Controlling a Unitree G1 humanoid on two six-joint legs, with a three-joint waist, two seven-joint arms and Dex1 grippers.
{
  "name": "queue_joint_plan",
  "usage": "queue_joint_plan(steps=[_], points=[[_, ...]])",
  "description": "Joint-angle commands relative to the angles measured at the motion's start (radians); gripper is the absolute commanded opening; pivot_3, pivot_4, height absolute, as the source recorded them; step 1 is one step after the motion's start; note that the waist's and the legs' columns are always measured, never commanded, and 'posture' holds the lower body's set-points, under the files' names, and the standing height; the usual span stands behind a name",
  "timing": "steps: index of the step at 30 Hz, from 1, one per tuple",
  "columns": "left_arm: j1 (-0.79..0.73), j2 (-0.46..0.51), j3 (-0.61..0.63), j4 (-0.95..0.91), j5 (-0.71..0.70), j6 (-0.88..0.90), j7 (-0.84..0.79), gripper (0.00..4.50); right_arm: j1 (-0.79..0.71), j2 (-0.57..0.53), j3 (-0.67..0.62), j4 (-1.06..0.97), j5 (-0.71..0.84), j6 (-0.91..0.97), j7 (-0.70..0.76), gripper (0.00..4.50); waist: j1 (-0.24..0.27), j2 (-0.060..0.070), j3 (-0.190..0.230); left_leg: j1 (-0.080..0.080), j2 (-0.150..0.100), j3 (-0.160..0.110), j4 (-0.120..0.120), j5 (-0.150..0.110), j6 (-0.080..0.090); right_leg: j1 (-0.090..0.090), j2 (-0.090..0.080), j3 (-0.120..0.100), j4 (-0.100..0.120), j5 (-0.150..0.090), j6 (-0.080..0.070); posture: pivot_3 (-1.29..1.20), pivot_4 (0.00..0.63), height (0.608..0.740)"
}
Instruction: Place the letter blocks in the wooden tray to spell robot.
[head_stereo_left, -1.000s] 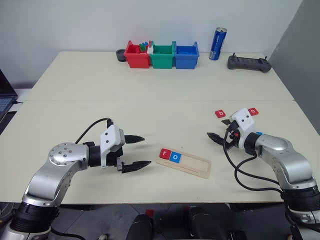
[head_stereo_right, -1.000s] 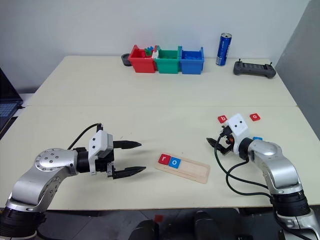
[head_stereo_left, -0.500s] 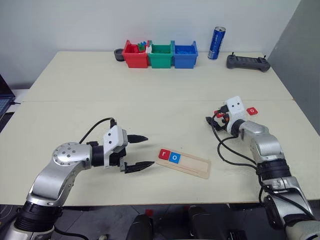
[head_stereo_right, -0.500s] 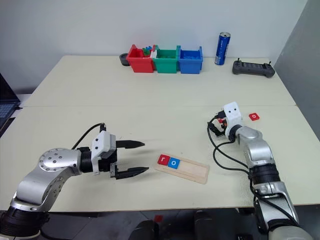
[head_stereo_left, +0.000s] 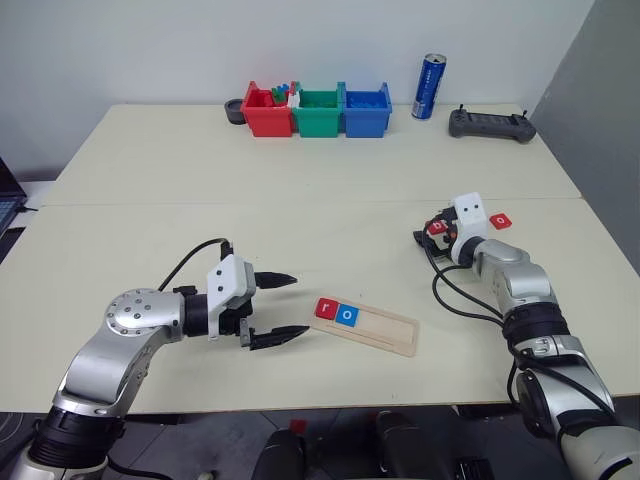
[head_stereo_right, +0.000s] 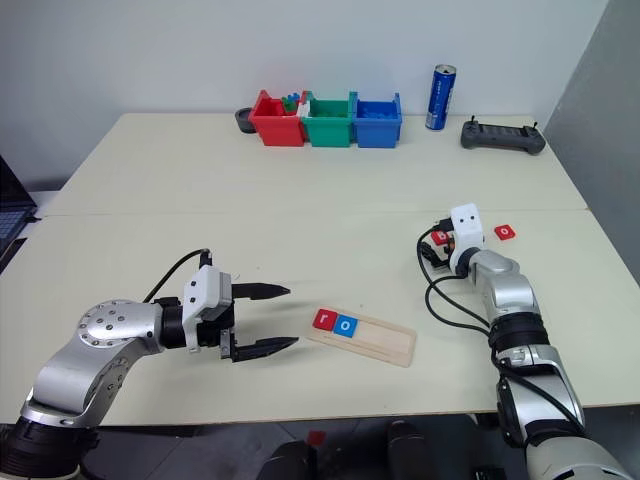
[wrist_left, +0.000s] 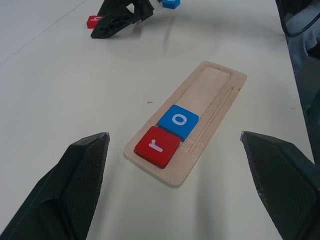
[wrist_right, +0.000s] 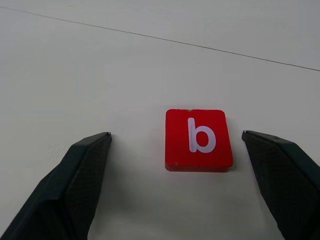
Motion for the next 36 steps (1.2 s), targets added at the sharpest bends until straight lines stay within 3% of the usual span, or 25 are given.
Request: queue_joint_plan(steps=[1,6,9,16,20,25,31,36], points=[[0.008,-0.007,-0.006,0.004,0.008,-0.041,-0.013,4.50,-0.011,0.011,-0.019,0.044,-0.002,-0.012,-0.011,3.12,0.000,0.000,0.000,0.000,0.000,0.000,0.000,0.000,0.000,0.000,0.000,0.000,0.000,0.000,0.000,0.00,0.150,0.740],[0.013,-0.024,-0.002,0.029,0.002,-0.087,-0.039,4.50,-0.018,0.018,-0.018,0.063,-0.014,-0.041,-0.009,1.45,-0.002,0.000,0.000,0.001,0.000,0.000,0.000,0.000,0.000,0.000,0.000,0.000,0.000,0.000,0.000,0.00,0.150,0.740],[0.018,-0.024,0.009,0.021,-0.015,-0.089,-0.052,4.50,0.079,-0.004,0.003,-0.167,-0.014,0.007,0.010,1.46,-0.002,0.000,0.000,0.000,0.000,0.000,0.000,0.000,0.000,0.000,0.000,0.000,0.000,0.000,0.000,0.00,0.150,0.740],[0.063,0.010,0.023,0.007,-0.037,-0.119,-0.131,4.50,0.546,-0.021,-0.009,-1.032,0.024,0.316,-0.065,1.46,0.010,0.001,0.000,-0.006,0.000,-0.003,-0.001,0.000,0.000,-0.004,-0.001,-0.002,0.000,-0.001,-0.001,0.00,0.150,0.740],[0.050,0.004,-0.002,0.023,-0.026,-0.133,-0.148,4.50,0.767,0.024,-0.015,-1.329,0.009,0.466,-0.152,1.46,0.016,0.001,0.000,-0.004,0.000,-0.003,0.000,0.000,0.000,-0.003,0.000,-0.002,0.000,-0.002,0.001,0.00,0.150,0.740],[0.038,-0.010,-0.027,0.061,-0.010,-0.173,-0.174,4.50,0.930,0.140,-0.020,-1.465,-0.014,0.554,-0.270,1.46,0.017,0.001,0.000,0.000,0.001,0.000,0.000,0.000,-0.001,0.000,0.001,0.000,0.000,-0.005,0.005,0.00,0.150,0.740],[0.045,-0.020,-0.035,0.120,0.006,-0.241,-0.200,4.50,0.931,0.208,-0.004,-1.426,-0.019,0.565,-0.323,1.46,0.015,0.001,0.000,0.001,0.002,0.000,0.000,0.000,-0.001,0.000,0.001,0.001,0.000,-0.005,0.004,0.00,0.150,0.740],[0.053,-0.028,-0.039,0.126,0.015,-0.266,-0.195,4.50,0.916,0.241,-0.040,-1.396,-0.003,0.543,-0.327,3.15,0.019,0.001,0.000,0.000,0.002,0.000,0.000,0.000,-0.001,-0.001,0.001,0.001,-0.001,-0.005,0.004,0.00,0.150,0.740]])
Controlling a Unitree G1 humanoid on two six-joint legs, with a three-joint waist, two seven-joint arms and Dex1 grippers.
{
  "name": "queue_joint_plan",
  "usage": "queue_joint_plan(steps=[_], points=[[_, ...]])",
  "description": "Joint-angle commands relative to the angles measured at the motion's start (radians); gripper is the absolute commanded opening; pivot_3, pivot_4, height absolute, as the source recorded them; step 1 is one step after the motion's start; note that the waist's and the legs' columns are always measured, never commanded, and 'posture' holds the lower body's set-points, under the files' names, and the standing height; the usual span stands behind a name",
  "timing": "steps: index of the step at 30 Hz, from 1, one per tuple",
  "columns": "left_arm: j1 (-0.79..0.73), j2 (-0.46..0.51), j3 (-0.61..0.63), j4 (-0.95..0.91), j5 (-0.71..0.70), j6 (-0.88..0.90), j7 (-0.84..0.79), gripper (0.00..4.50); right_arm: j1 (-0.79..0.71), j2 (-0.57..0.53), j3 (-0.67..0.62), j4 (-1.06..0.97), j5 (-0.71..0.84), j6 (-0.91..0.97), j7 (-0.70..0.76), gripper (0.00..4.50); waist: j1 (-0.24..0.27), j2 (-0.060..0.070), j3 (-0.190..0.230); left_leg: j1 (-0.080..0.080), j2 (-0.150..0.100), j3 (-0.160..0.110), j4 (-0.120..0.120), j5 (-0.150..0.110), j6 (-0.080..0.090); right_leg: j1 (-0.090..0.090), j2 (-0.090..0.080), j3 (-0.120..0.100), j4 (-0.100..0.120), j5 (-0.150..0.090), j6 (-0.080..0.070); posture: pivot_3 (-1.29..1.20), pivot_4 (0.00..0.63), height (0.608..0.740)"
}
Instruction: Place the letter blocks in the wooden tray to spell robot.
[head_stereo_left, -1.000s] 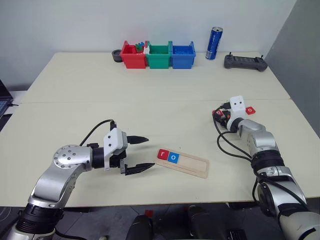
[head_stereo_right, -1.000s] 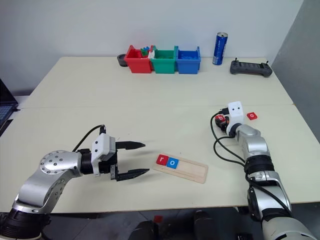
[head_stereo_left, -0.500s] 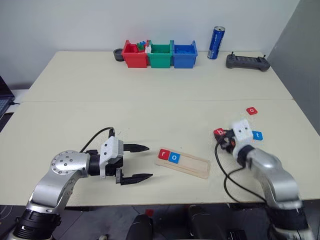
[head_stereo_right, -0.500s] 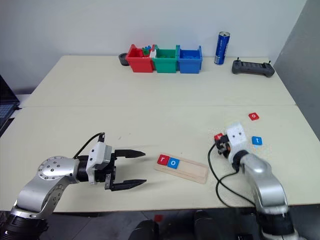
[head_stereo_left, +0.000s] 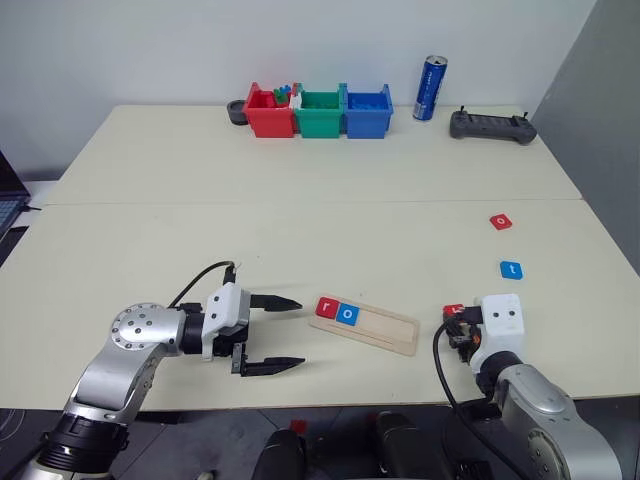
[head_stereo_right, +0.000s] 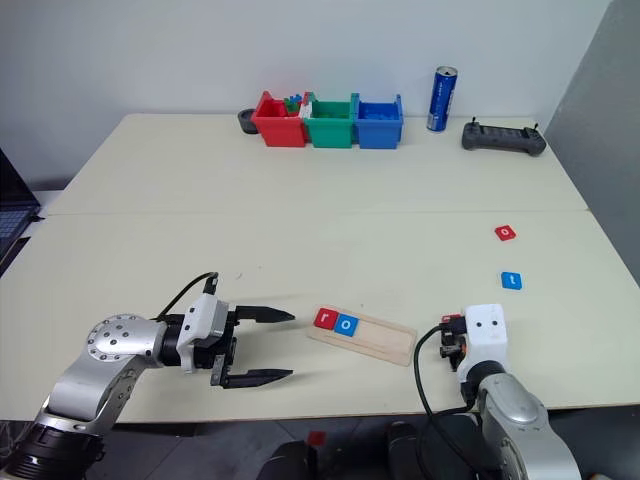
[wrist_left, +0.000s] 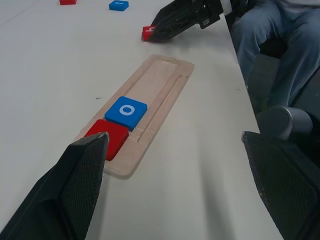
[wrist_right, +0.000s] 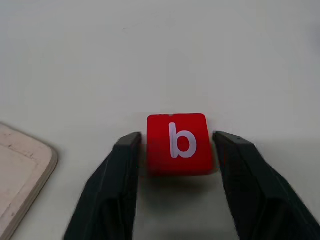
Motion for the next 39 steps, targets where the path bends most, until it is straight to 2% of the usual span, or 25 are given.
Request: queue_joint_plan(steps=[1,4,10,13,16,19,22,26,31,39], points=[[0.006,-0.005,0.001,-0.019,0.003,-0.024,0.004,4.50,-0.011,0.013,-0.030,-0.022,0.019,-0.028,0.003,3.47,0.000,0.000,0.000,0.000,0.000,0.000,0.000,0.000,0.000,0.000,0.000,0.000,0.000,0.000,0.000,0.00,0.150,0.740],[0.009,-0.009,0.002,-0.027,0.006,-0.022,0.013,4.50,-0.025,0.012,-0.053,-0.047,0.041,-0.034,0.016,4.48,0.001,0.000,0.000,0.000,0.000,0.000,0.000,0.000,0.000,0.000,0.000,0.000,0.000,0.000,0.000,0.00,0.150,0.740],[0.004,-0.014,0.003,-0.037,0.000,-0.009,0.033,4.50,-0.092,-0.067,-0.160,-0.049,0.124,-0.053,0.123,4.48,0.001,0.000,0.000,0.000,0.000,0.000,0.000,0.000,0.000,0.000,0.000,0.000,0.000,0.000,0.000,0.00,0.150,0.740],[-0.002,-0.015,0.000,-0.037,0.001,-0.005,0.037,4.50,-0.120,-0.204,-0.183,-0.022,0.204,-0.060,0.281,4.48,0.000,0.000,0.000,0.000,0.000,0.000,0.000,0.000,0.000,0.000,0.000,0.000,0.000,0.000,0.000,0.00,0.150,0.740],[-0.010,-0.017,-0.004,-0.036,0.006,-0.005,0.042,4.50,-0.118,-0.397,-0.170,0.008,0.250,-0.119,0.472,4.48,0.001,0.000,0.000,0.000,0.000,0.000,0.000,0.000,0.000,0.000,0.000,0.000,0.000,0.000,0.000,0.00,0.150,0.740],[-0.016,-0.024,-0.013,-0.041,0.011,-0.001,0.050,4.50,-0.123,-0.598,-0.141,0.084,0.237,-0.231,0.656,4.48,0.003,-0.001,0.000,0.000,-0.001,0.000,0.000,0.000,0.000,0.001,0.000,0.000,0.000,0.000,0.000,0.00,0.150,0.740],[-0.023,-0.032,-0.027,-0.047,0.016,0.003,0.059,4.50,-0.161,-0.730,-0.101,0.185,0.223,-0.324,0.785,4.48,0.003,-0.001,0.000,0.001,0.000,0.000,0.001,0.000,0.001,0.001,0.000,0.000,-0.001,0.000,0.000,0.00,0.150,0.740],[-0.034,-0.039,-0.041,-0.054,0.017,0.010,0.070,4.50,-0.263,-0.809,-0.015,0.367,0.188,-0.435,0.906,4.48,0.001,-0.001,0.001,0.001,0.000,0.001,0.001,0.000,0.001,0.001,0.000,0.000,0.000,0.000,0.000,0.00,0.150,0.740],[-0.031,-0.029,-0.037,-0.069,0.011,0.014,0.070,4.50,-0.391,-0.844,0.114,0.584,0.119,-0.568,1.038,4.48,0.005,-0.002,0.001,0.001,0.000,0.000,0.001,0.000,0.001,0.001,0.000,0.000,0.000,0.001,-0.001,0.00,0.150,0.740],[-0.028,-0.012,-0.021,-0.103,-0.004,0.043,0.077,4.50,-0.487,-0.843,0.213,0.714,0.061,-0.648,1.162,4.48,0.006,-0.002,0.001,0.000,0.000,0.000,0.001,0.000,0.001,0.001,0.000,-0.001,0.000,0.003,-0.005,0.00,0.150,0.740]])
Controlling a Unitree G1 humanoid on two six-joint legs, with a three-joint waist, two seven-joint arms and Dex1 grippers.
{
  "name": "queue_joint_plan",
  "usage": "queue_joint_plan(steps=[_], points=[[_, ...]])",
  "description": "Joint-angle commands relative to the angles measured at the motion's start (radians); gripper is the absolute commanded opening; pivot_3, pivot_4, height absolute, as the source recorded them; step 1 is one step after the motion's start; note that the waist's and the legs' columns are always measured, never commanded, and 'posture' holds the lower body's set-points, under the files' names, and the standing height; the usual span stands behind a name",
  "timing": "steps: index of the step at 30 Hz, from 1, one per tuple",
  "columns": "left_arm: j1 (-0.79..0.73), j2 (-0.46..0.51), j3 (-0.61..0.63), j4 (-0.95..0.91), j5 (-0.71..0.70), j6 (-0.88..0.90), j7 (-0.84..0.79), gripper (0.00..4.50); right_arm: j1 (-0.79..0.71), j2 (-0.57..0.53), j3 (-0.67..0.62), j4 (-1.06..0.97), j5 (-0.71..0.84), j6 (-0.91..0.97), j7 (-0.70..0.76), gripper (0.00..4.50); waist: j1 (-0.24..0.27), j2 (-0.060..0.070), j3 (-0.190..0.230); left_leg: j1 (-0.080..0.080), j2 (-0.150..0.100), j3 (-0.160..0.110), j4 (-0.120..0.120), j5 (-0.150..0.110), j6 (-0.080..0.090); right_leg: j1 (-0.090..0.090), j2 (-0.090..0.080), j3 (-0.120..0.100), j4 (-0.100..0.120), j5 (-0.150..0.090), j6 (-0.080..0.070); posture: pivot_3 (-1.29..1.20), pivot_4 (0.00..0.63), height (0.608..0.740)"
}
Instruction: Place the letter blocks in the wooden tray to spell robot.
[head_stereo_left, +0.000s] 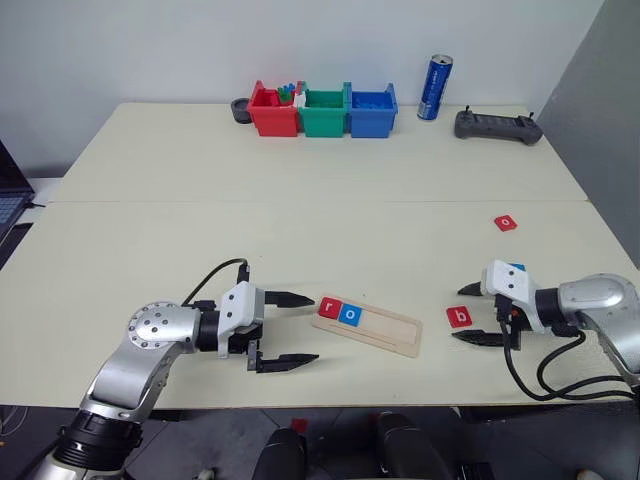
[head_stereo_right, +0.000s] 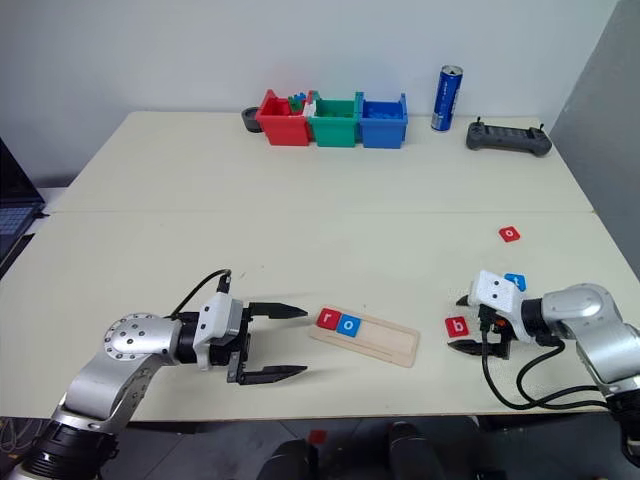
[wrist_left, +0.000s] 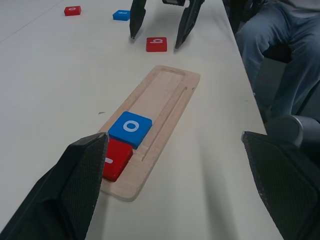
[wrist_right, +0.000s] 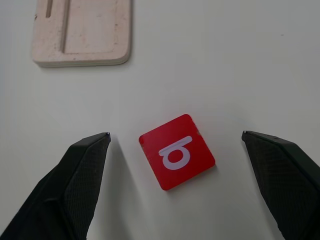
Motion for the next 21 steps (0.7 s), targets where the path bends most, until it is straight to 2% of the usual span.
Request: queue_joint_plan(steps=[1,3,4,5,12,14,17,21], points=[[-0.001,0.015,0.026,-0.047,-0.016,0.009,0.009,4.50,-0.030,-0.009,0.016,0.023,-0.023,-0.041,0.038,4.48,0.000,0.000,0.000,0.000,0.000,0.000,0.000,0.000,0.000,0.000,0.000,0.000,0.000,0.000,0.000,0.00,0.150,0.740],[0.000,0.016,0.028,-0.055,-0.017,0.016,0.012,4.50,-0.037,-0.002,0.025,0.038,-0.035,-0.053,0.043,4.48,0.000,0.000,0.000,0.000,0.000,0.000,0.000,0.000,0.000,0.000,0.000,0.000,0.000,0.000,0.000,0.00,0.150,0.740],[0.000,0.016,0.028,-0.058,-0.018,0.019,0.013,4.50,-0.038,0.001,0.028,0.043,-0.039,-0.058,0.044,4.12,0.000,0.000,0.000,0.000,0.000,0.000,0.000,0.000,0.000,0.000,0.000,0.000,0.000,0.000,0.000,0.00,0.150,0.740],[-0.001,0.015,0.027,-0.061,-0.018,0.022,0.015,4.50,-0.040,0.005,0.031,0.047,-0.042,-0.061,0.043,3.94,0.000,0.000,0.000,0.000,0.000,0.000,0.000,0.000,0.000,0.000,0.000,0.000,0.000,0.000,0.000,0.00,0.150,0.740],[-0.008,0.018,0.025,-0.062,-0.020,0.034,0.017,4.50,-0.042,0.030,0.027,0.061,-0.050,-0.071,0.035,1.44,0.000,0.000,0.000,0.000,0.000,0.000,0.000,0.000,0.000,0.000,0.000,0.000,0.000,0.000,0.000,0.00,0.150,0.740],[-0.011,0.022,0.031,-0.057,-0.021,0.037,0.015,4.50,-0.040,0.032,0.014,0.046,-0.044,-0.071,0.030,1.45,0.000,0.000,0.000,0.000,0.000,0.000,0.000,0.000,0.000,0.000,0.000,0.000,0.000,0.000,0.000,0.00,0.150,0.740],[-0.025,0.041,0.054,-0.024,-0.019,0.038,0.012,4.50,-0.037,0.040,-0.045,-0.083,0.017,-0.008,-0.003,1.45,-0.001,0.000,0.000,0.000,0.000,0.000,0.000,0.000,0.000,0.000,0.000,0.000,0.001,0.000,0.000,0.00,0.150,0.740],[-0.024,0.065,0.062,0.017,0.009,0.000,0.000,4.50,-0.024,0.089,-0.034,-0.306,0.060,0.168,-0.099,1.45,-0.001,0.001,0.000,0.000,0.000,-0.001,0.000,0.000,0.000,0.000,0.001,0.000,0.001,0.000,0.000,0.00,0.150,0.740]])
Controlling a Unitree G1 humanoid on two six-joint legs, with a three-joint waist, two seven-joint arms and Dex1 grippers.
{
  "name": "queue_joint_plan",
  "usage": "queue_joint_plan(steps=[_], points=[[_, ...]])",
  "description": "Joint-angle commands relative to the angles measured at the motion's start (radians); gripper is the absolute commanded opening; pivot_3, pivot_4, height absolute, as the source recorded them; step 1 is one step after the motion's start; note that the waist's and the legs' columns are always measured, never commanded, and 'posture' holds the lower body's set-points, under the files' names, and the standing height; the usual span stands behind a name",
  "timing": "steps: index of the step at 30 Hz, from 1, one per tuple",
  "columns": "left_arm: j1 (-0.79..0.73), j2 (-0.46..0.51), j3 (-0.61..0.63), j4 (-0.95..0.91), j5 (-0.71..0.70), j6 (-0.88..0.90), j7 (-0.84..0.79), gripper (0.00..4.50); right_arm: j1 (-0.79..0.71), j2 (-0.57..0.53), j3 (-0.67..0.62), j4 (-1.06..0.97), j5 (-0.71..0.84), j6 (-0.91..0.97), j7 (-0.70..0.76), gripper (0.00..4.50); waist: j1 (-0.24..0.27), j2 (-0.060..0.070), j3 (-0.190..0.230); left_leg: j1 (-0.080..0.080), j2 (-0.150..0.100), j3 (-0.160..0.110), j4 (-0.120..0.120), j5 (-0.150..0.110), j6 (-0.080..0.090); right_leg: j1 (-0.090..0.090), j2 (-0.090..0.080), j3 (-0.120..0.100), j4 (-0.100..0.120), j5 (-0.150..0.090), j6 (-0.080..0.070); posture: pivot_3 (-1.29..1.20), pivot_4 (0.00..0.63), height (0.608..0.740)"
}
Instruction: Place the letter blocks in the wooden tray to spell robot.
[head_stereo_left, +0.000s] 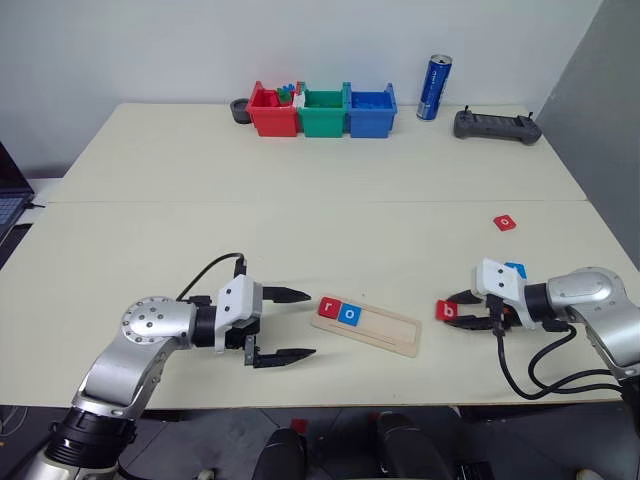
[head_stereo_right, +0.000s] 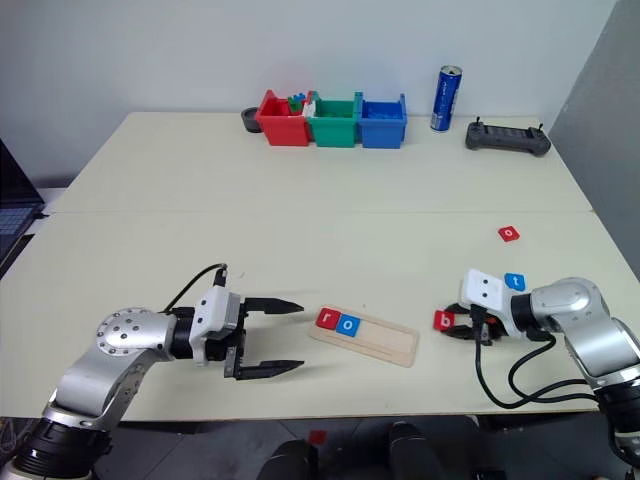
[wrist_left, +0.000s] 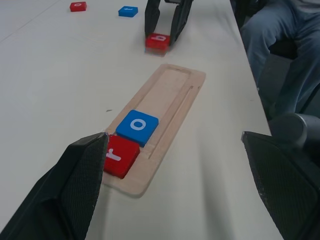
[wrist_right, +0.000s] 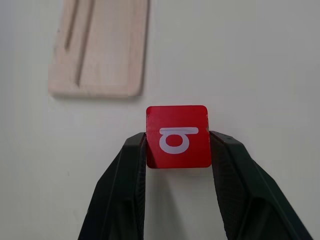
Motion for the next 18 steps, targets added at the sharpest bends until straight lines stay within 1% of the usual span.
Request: queue_joint_plan(steps=[1,4,7,11,18], points=[[-0.005,0.018,0.028,0.017,0.013,-0.039,-0.014,4.50,0.000,0.051,0.010,-0.181,0.034,0.142,-0.093,1.45,0.002,0.000,0.000,0.000,0.000,0.000,0.000,0.000,0.000,0.000,0.000,0.000,0.000,0.000,0.000,0.00,0.150,0.740],[-0.009,0.014,0.022,0.031,0.019,-0.054,-0.020,4.50,-0.023,0.156,0.093,-0.246,0.010,0.266,-0.209,1.45,0.003,0.000,0.000,-0.001,0.000,0.000,0.000,0.000,0.000,0.000,0.000,0.000,-0.001,0.000,0.000,0.00,0.150,0.740],[-0.011,0.010,0.017,0.038,0.023,-0.066,-0.030,4.50,-0.052,0.217,0.154,-0.245,-0.017,0.336,-0.275,1.45,0.003,0.000,0.000,-0.001,0.000,0.000,0.000,0.000,0.000,0.000,0.000,0.000,0.000,0.000,0.000,0.00,0.150,0.740],[-0.008,0.011,0.014,0.045,0.020,-0.071,-0.048,4.50,-0.078,0.232,0.197,-0.248,-0.018,0.390,-0.293,1.45,0.003,0.000,0.000,-0.001,-0.001,0.000,0.000,0.000,0.000,0.000,-0.001,-0.001,-0.001,0.000,0.000,0.00,0.150,0.740],[0.003,0.009,0.020,0.041,0.018,-0.082,-0.056,4.50,-0.113,0.230,0.244,-0.246,-0.013,0.415,-0.287,1.45,0.002,0.000,0.000,-0.001,0.000,-0.001,0.000,0.000,0.000,0.000,0.000,-0.001,-0.001,0.000,0.000,0.00,0.150,0.740]])
